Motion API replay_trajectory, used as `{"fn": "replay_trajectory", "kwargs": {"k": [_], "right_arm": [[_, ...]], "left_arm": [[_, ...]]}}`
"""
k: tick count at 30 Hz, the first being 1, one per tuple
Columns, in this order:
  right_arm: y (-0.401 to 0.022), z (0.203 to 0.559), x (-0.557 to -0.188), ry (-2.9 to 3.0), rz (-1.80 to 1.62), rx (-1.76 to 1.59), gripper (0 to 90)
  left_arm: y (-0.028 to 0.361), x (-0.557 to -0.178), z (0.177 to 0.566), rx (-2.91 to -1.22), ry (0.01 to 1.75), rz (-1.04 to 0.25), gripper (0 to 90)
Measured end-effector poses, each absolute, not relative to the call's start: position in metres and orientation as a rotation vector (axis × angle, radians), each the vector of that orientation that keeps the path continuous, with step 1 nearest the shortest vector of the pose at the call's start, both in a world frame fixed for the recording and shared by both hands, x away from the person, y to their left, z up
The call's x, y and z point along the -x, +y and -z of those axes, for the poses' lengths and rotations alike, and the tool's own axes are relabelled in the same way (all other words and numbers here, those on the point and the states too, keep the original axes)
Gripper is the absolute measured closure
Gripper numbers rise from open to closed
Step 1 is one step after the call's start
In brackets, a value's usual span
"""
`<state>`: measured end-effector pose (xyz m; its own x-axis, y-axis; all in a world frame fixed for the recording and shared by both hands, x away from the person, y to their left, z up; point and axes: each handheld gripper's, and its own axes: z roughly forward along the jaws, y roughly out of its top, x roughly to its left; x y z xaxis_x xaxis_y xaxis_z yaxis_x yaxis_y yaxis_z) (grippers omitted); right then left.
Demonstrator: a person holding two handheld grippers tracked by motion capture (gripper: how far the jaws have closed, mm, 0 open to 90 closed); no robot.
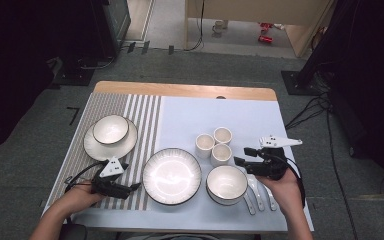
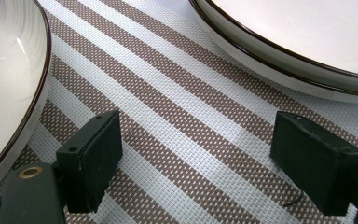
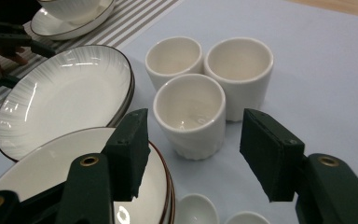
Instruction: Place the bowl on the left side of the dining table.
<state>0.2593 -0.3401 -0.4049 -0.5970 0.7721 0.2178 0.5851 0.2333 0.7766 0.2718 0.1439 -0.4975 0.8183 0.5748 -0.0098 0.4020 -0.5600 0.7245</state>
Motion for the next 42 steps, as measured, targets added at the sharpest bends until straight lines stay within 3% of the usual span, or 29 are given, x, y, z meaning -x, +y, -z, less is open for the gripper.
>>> {"fn": "replay_trajectory", "kwargs": {"k": [42], "right_arm": [[-0.391,0.463,-0.223,2.124,-1.200,-1.441,45.1]], "left_arm": [[0.144,-0.272,0.498,-2.233,0.715,-0.294,16.6]]}}
